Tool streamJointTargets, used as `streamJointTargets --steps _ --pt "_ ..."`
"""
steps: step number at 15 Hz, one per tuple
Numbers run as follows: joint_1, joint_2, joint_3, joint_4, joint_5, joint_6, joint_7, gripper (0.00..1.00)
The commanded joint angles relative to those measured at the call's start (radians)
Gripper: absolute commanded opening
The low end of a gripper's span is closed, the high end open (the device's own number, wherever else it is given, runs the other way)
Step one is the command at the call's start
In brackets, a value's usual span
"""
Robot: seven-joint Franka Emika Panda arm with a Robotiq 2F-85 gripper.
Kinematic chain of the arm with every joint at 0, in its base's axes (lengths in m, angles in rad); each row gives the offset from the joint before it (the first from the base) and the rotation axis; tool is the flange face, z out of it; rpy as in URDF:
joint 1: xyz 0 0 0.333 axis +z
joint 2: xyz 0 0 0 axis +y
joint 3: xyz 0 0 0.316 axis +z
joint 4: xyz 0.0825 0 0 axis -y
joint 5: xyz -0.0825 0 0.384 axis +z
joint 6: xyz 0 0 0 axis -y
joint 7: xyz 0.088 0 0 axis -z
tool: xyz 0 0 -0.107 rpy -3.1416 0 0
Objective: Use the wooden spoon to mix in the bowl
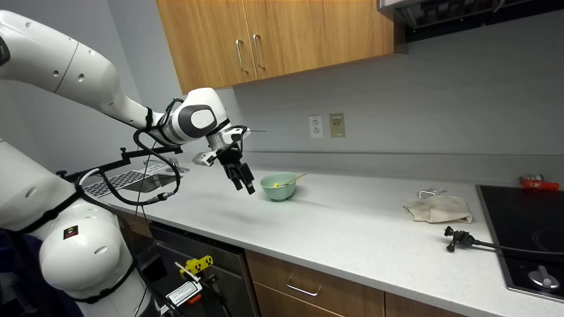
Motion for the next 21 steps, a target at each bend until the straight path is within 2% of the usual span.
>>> streamJointTargets --steps 1,3,4,6,10,21 --pt "0.021 -0.11 -0.143 0.001 0.006 -0.127 -0.176 1.0" --pt "0.001 -0.168 -0.22 0.026 -0.01 -0.224 -0.279 1.0" --pt "0.009 -0.086 -0.17 0.017 -0.003 -0.14 -0.193 1.0" --pt "0.0 -0.134 -0.221 0.029 0.0 -0.196 -0.259 1.0" --pt "0.001 -0.153 -0.221 0.028 0.0 -0.207 -0.268 1.0" --pt "0.039 0.093 -0.236 0.114 -0.014 0.029 -0.458 1.0"
